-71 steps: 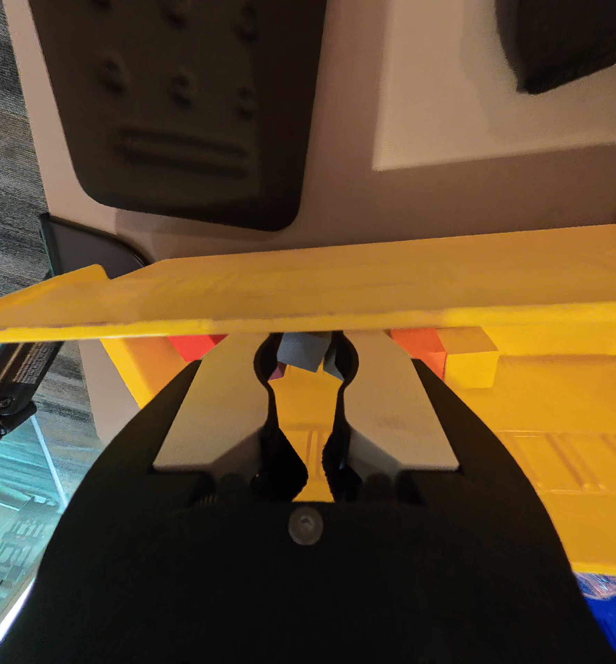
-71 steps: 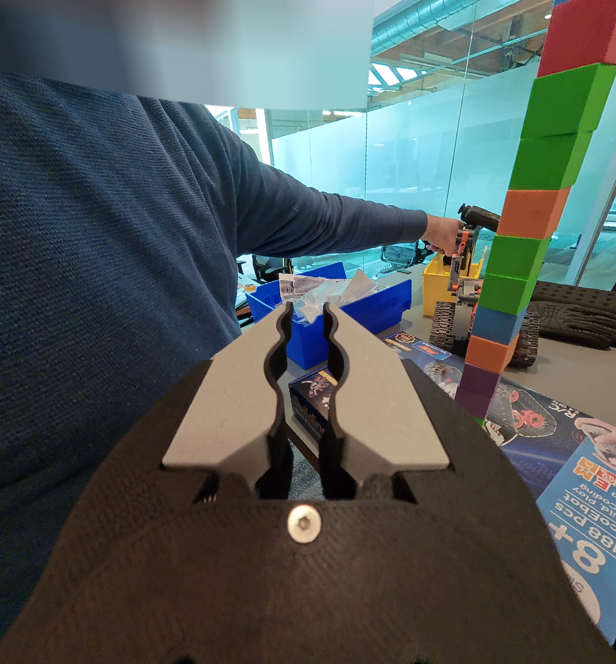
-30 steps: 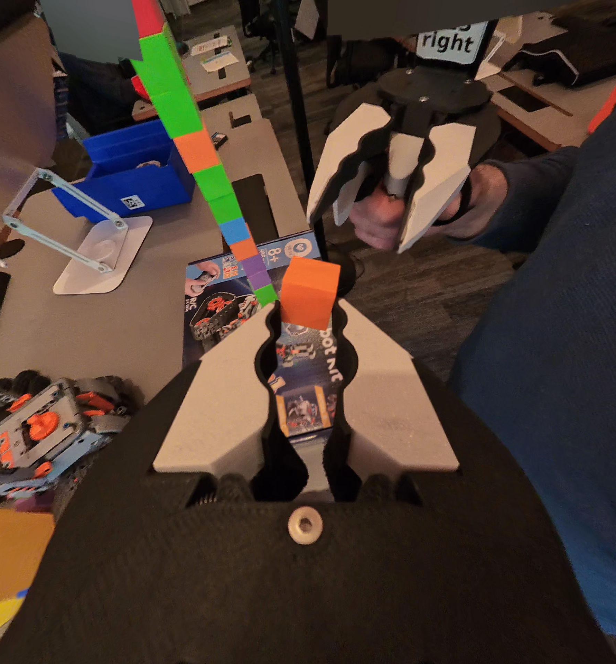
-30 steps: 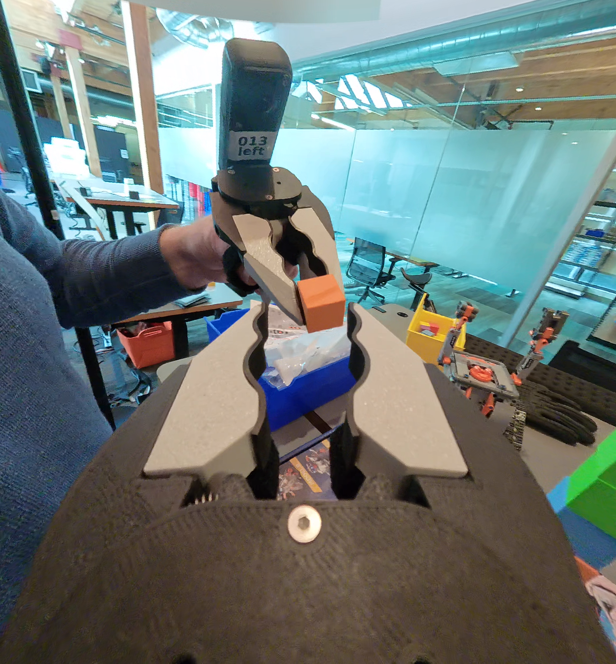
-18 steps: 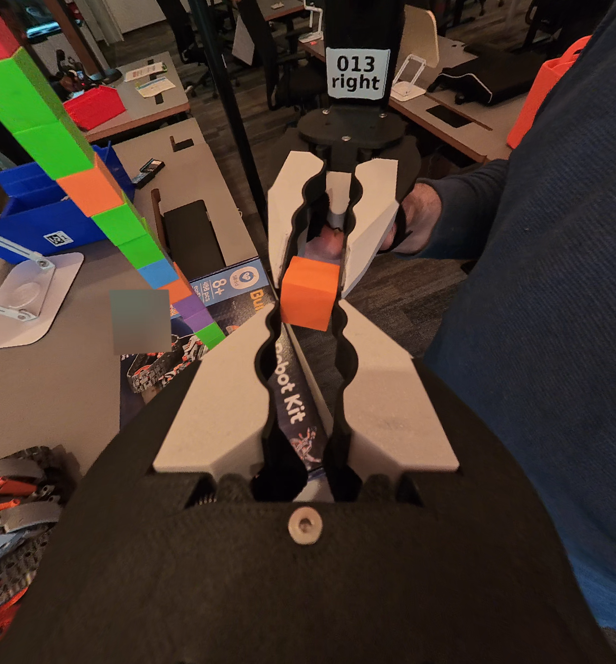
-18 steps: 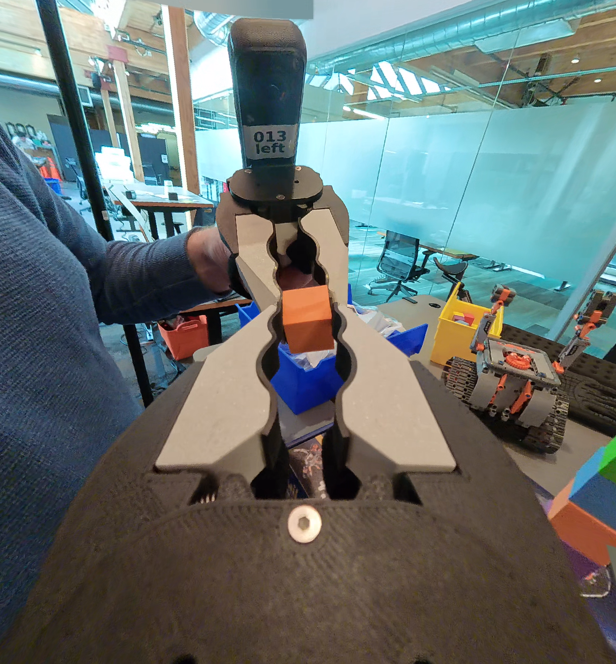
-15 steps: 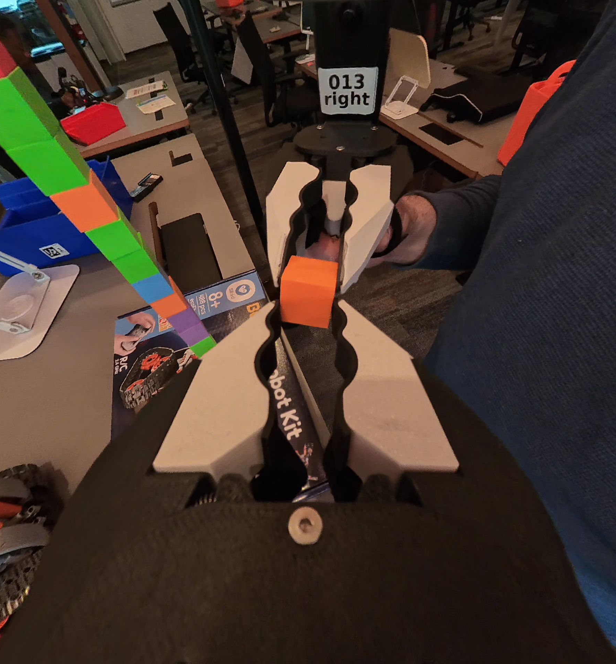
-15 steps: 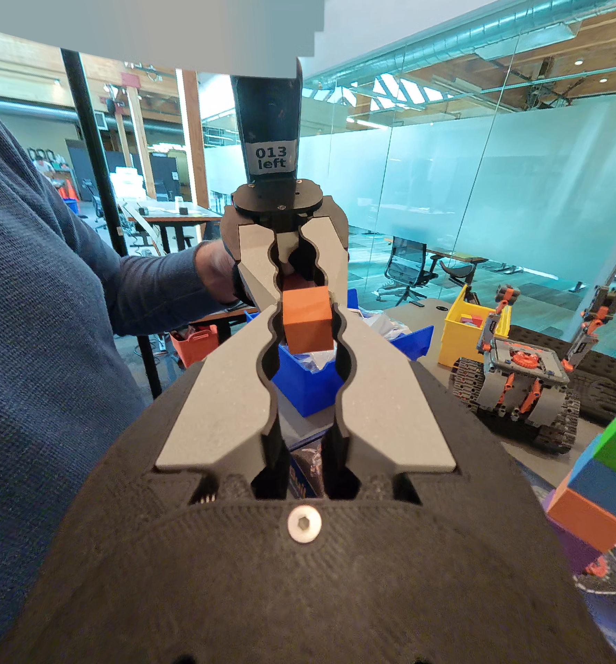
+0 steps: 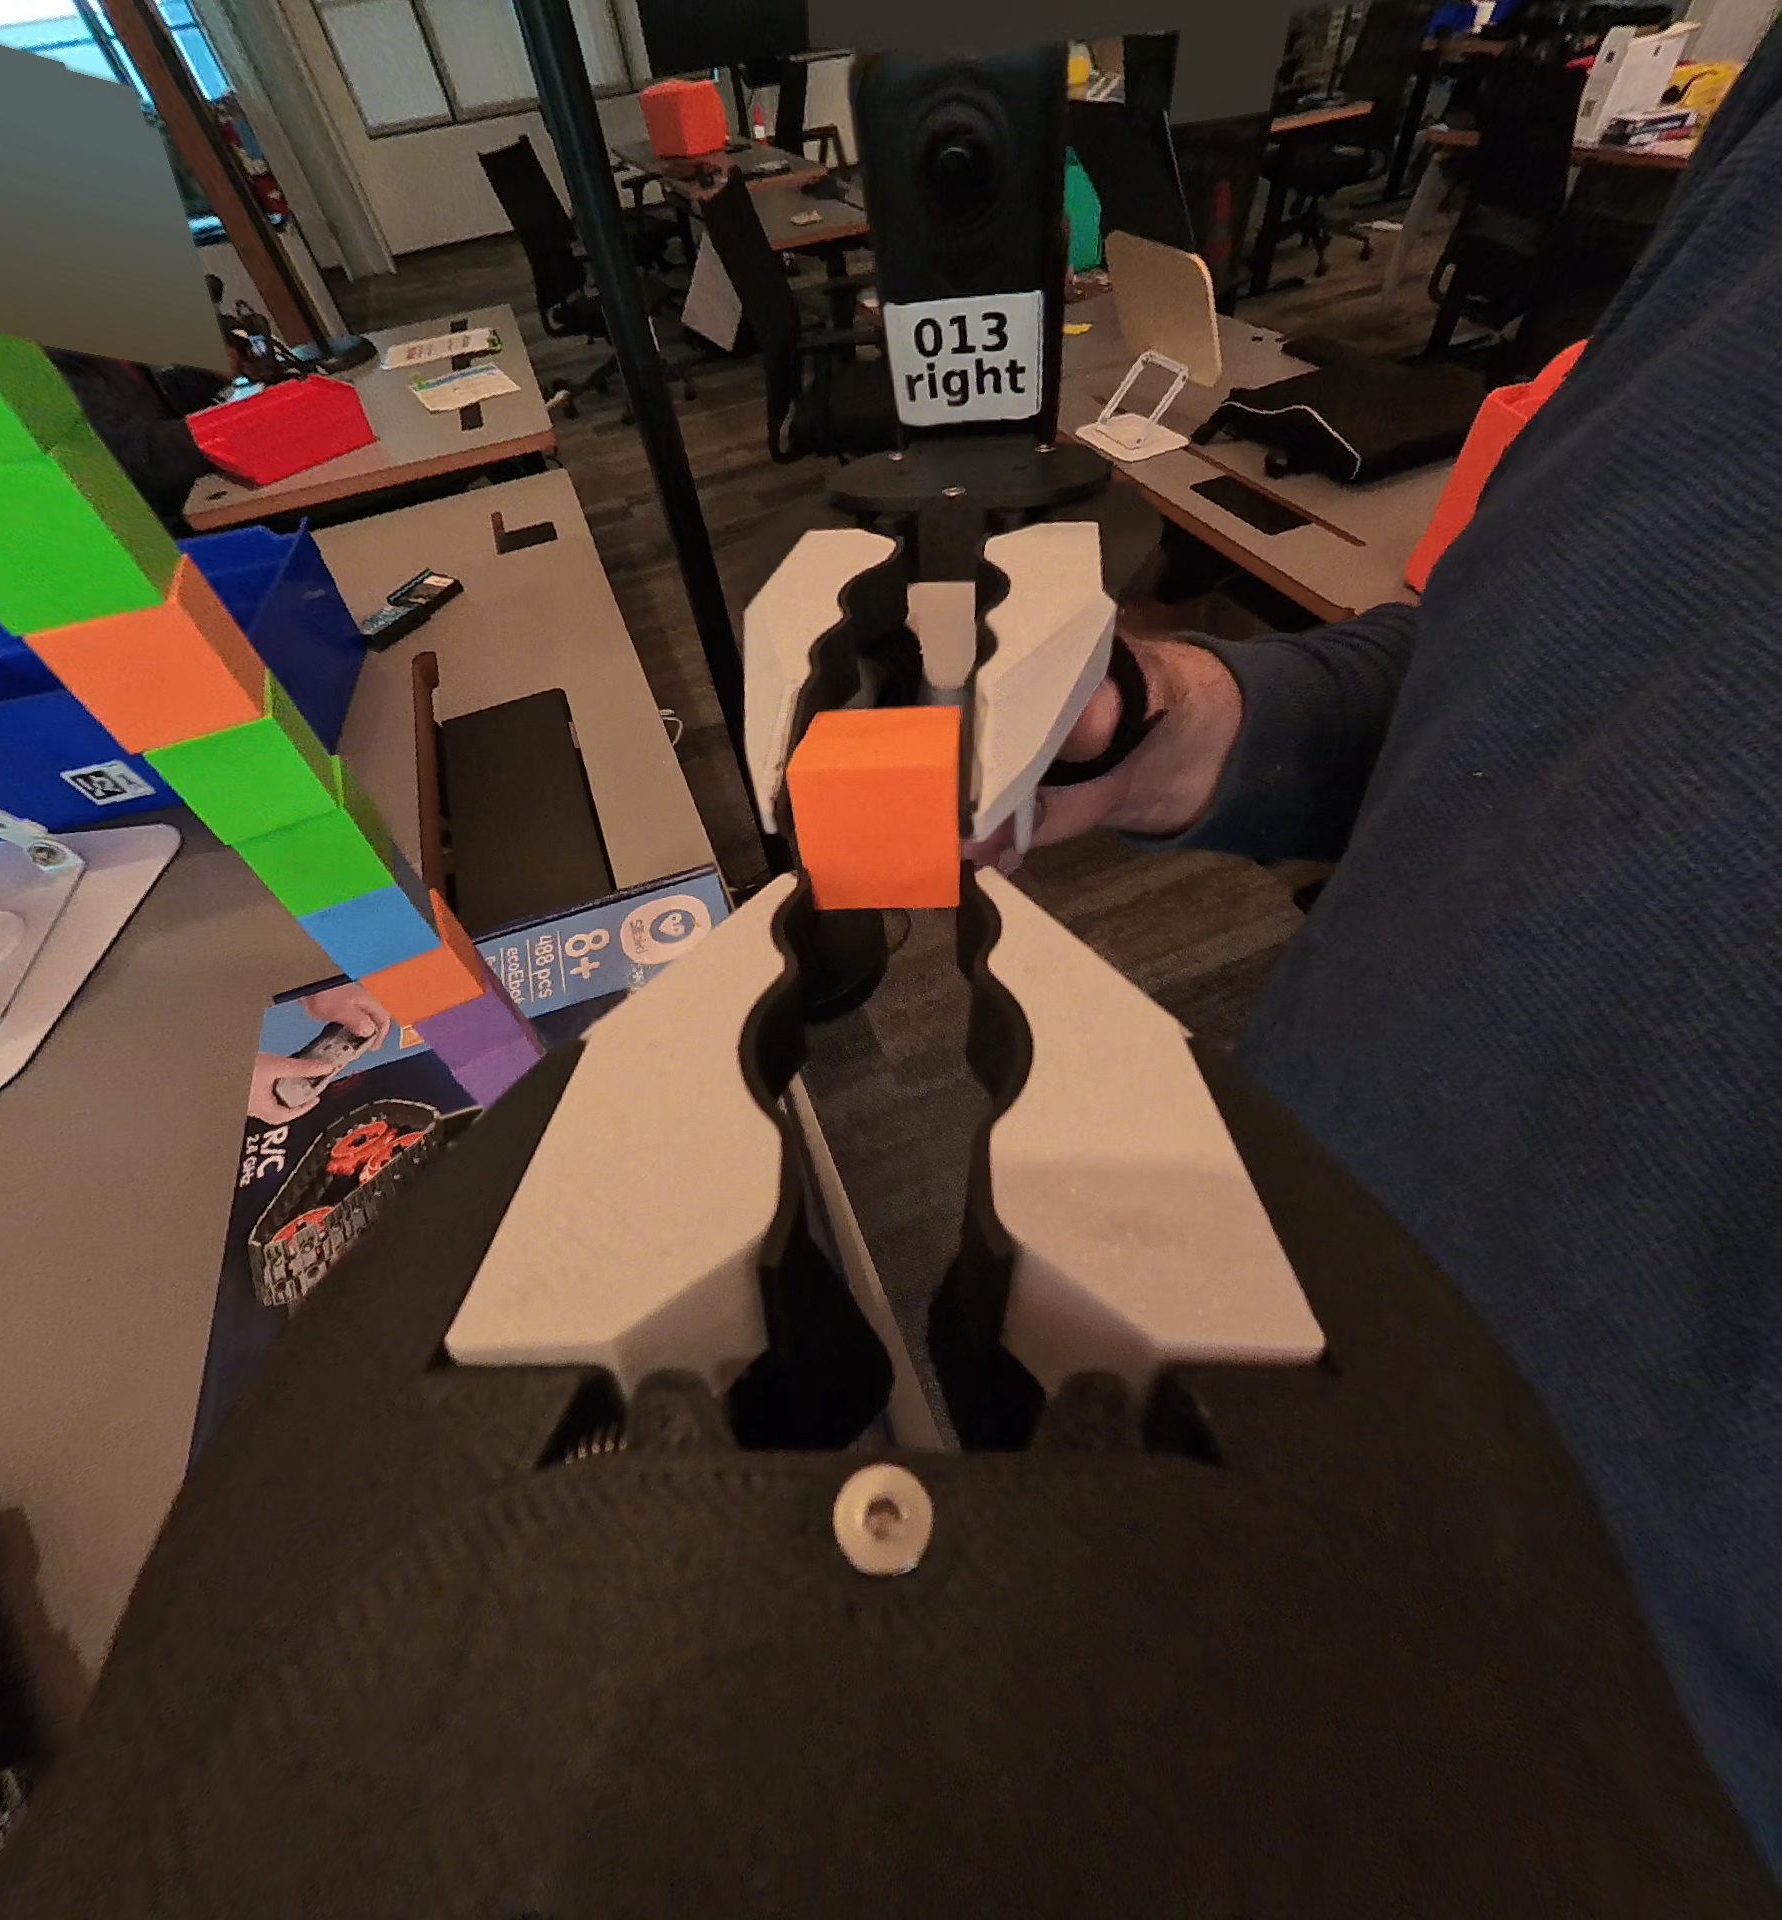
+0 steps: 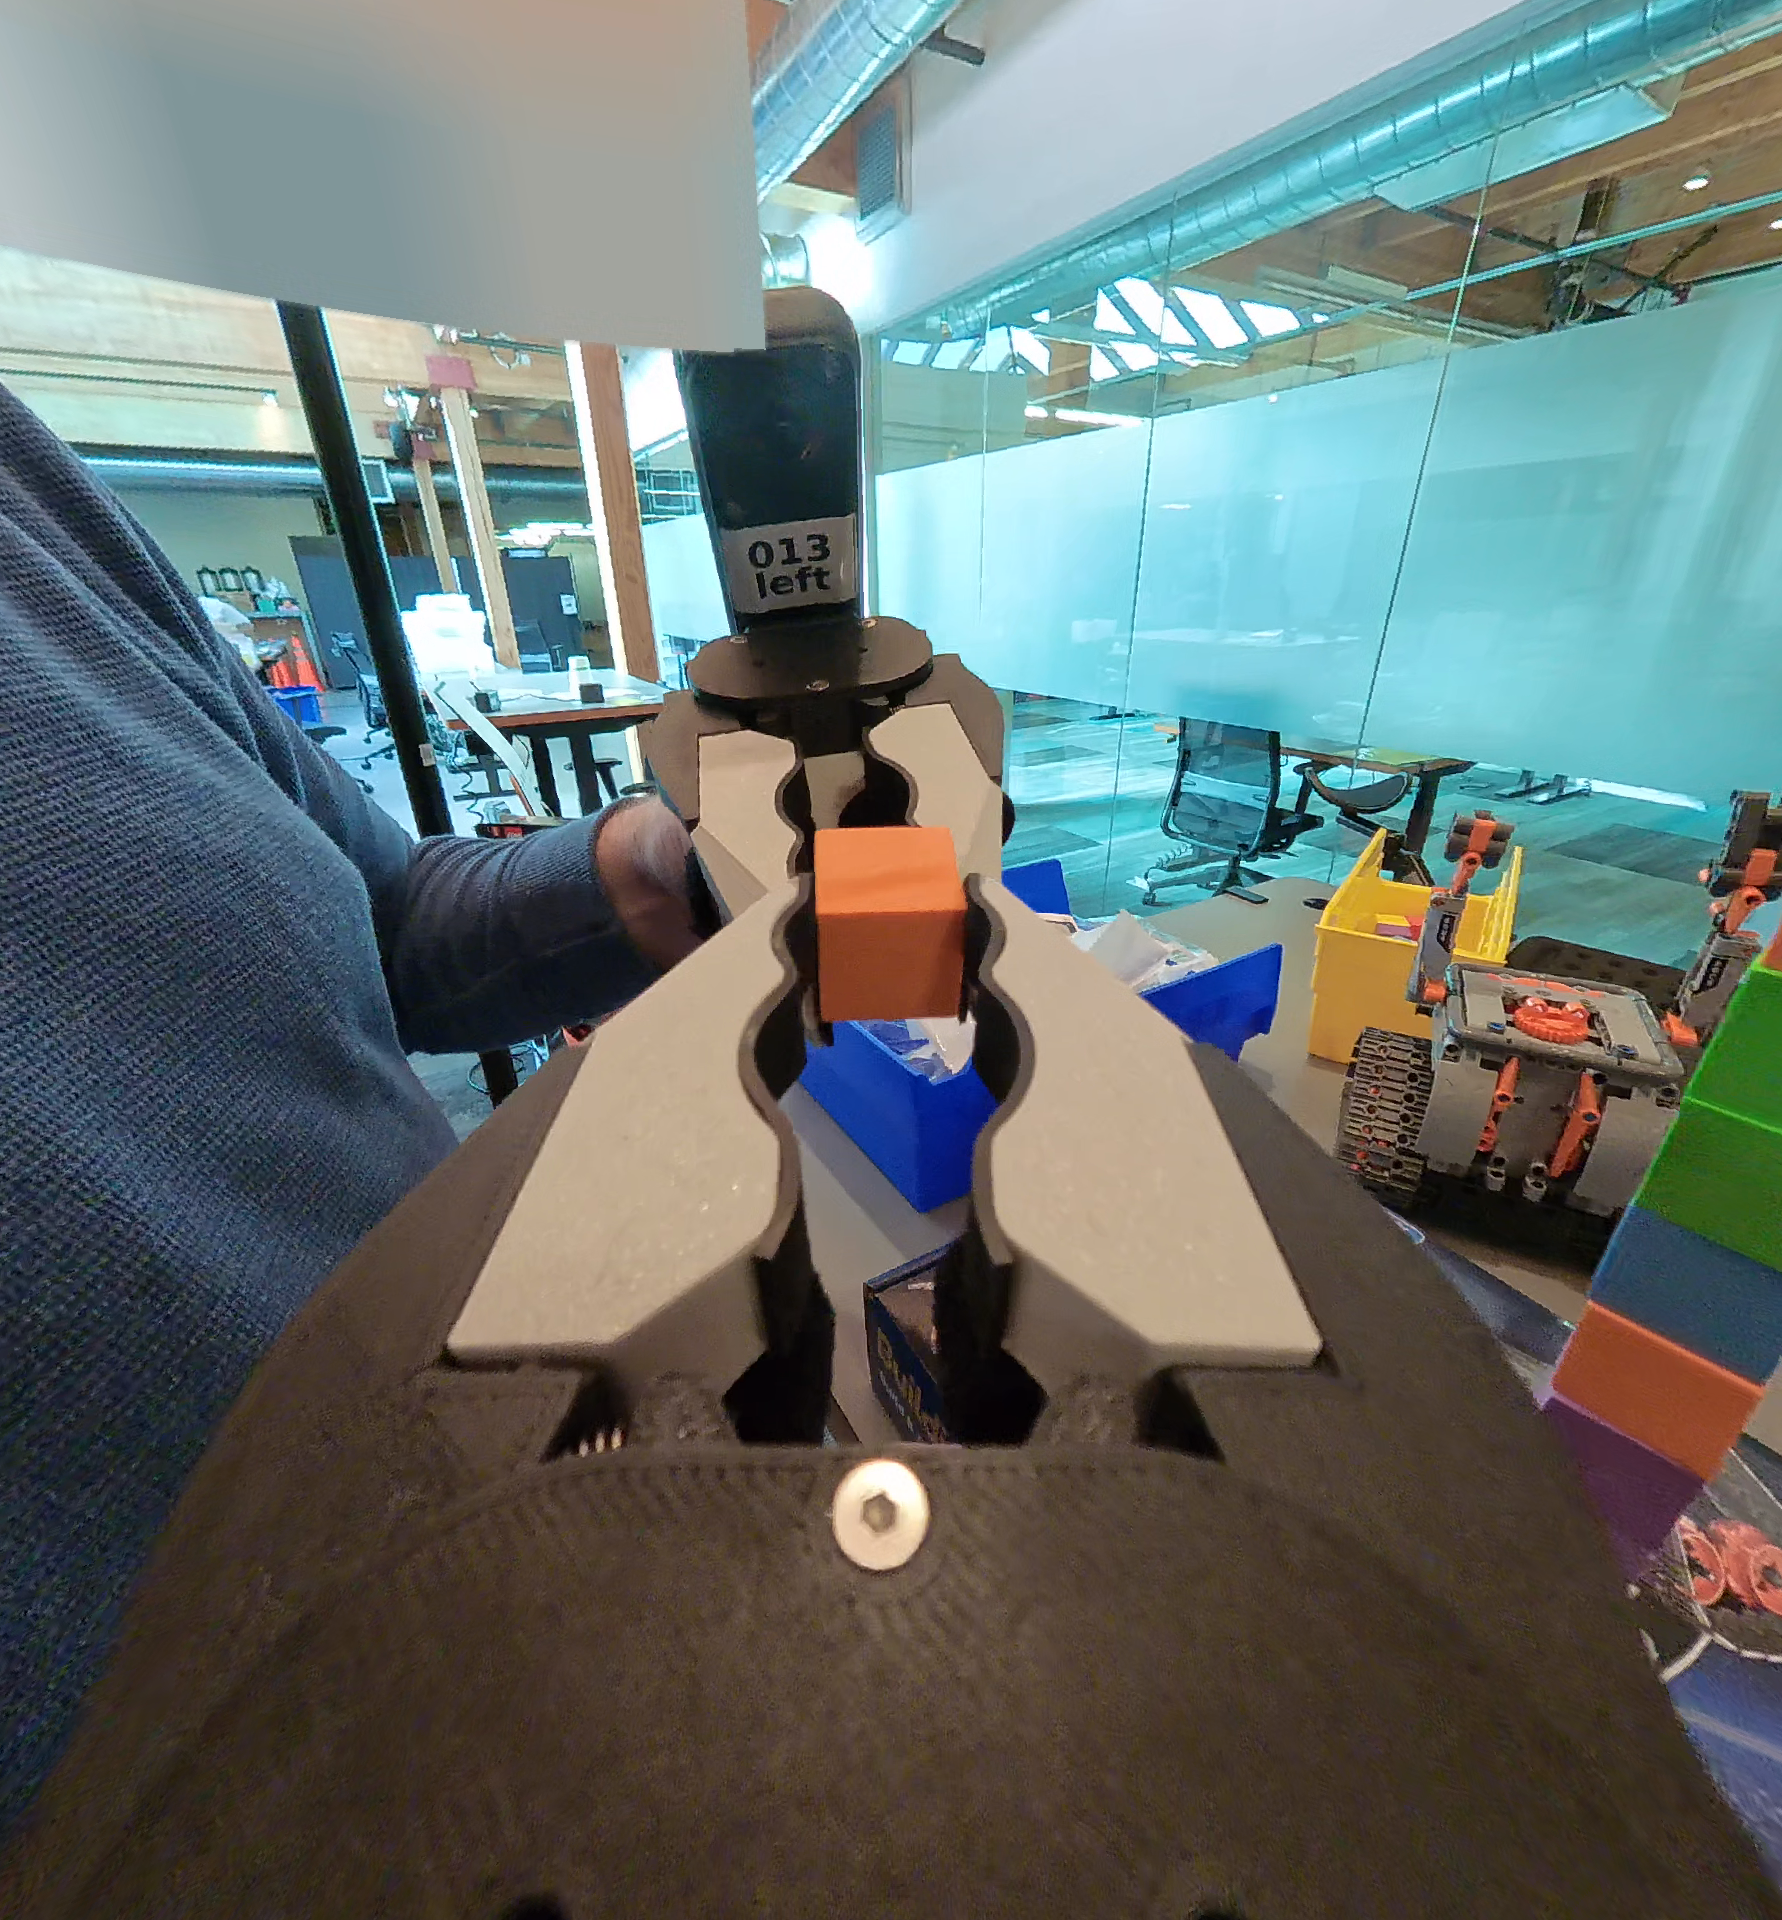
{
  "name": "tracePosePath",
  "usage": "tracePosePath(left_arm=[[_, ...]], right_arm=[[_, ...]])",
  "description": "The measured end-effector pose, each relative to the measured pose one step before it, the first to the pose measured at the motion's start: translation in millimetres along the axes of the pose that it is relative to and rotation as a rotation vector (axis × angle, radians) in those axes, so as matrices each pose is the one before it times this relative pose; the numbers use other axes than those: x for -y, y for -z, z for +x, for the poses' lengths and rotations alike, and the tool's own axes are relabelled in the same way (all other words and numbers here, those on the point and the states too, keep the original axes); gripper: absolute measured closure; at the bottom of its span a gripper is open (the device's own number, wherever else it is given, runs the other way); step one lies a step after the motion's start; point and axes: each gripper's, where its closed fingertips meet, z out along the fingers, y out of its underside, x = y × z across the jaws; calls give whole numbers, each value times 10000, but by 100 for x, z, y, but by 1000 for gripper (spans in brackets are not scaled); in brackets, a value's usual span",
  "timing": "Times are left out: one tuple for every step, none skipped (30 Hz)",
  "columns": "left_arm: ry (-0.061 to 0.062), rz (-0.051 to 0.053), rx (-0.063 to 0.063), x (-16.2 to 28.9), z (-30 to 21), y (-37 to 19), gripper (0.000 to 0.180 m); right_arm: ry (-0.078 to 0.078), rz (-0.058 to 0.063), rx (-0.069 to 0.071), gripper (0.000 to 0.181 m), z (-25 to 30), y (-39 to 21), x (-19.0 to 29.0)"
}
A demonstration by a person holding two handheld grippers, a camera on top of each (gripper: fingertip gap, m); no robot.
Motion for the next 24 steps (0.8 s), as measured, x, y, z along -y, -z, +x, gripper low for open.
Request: tracePosePath(left_arm=[[27, 77, 105, 121, -141, -129, 155], [61, 112, 57, 134, -88, -154, 155], [84, 184, -70, 241, 127, -177, 155], [78, 116, 32, 181, -26, -157, 155], [10, -29, 113, 31, -151, -126, 155], [-64, -16, 76, 52, -86, -46, 155], [-68, 49, 52, 150, -68, 27, 155], [-10, 112, 88, 240, -149, 112, 155], [29, 138, 120, 288, -239, 149, 155], [20, 105, 79, 213, -184, 176, 157], [4, 69, 82, 132, -194, 168, 159], [4, 61, 108, 103, -231, 169, 160], [18, 62, 81, 76, -191, 155, 164], [46, 65, 105, 75, -207, 137, 164], [31, 41, 72, 58, -140, 92, 164], [9, 38, 103, 40, -165, 78, 164], [-6, 53, 99, 68, -137, 56, 164], [-13, 66, 70, 89, -75, 44, 168], [-13, 53, 72, 67, -81, 23, 169], [-7, 24, 68, 7, -61, -18, 169], [-12, 51, 28, 34, 8, -26, 169], [-7, 52, -1, 0, 47, -53, 173], [11, 14, 60, -41, -46, -64, 174], [-21, -1, 65, -55, -49, -70, 174]], right_arm=[[-39, 22, -12, 154, 150, 149, 66], [-43, 22, 29, 155, 67, 145, 108], [-12, 37, 85, 155, -56, 156, 190], [24, -49, 10, 155, 49, 156, 123], [104, -78, -57, 155, 117, 180, 151], [155, 79, -38, 155, 59, 271, 457], [109, 105, 14, 155, 28, 312, 626], [94, -3, 34, 155, 52, 301, 577], [156, -19, 45, 155, 50, 340, 641], [178, 48, 30, 155, 107, 426, 815], [139, 85, 51, 155, 137, 453, 963], [120, 52, 110, 155, 111, 455, 1004], [153, 13, 107, 155, 158, 452, 1056], [202, 13, 47, 155, 285, 435, 1133], [202, -28, 69, 155, 302, 387, 1167], [214, -75, 118, 155, 289, 335, 1198], [266, -79, 52, 155, 433, 317, 1265], [266, -62, -2, 155, 573, 271, 1347], [218, -68, 118, 155, 427, 197, 1391], [179, -101, 180, 155, 349, 104, 1386], [200, -113, 34, 155, 606, 41, 1359], [250, -109, -29, 155, 771, 8, 1305], [233, -133, 8, 156, 810, -40, 1143], [195, -173, -61, 156, 1021, -67, 976]])
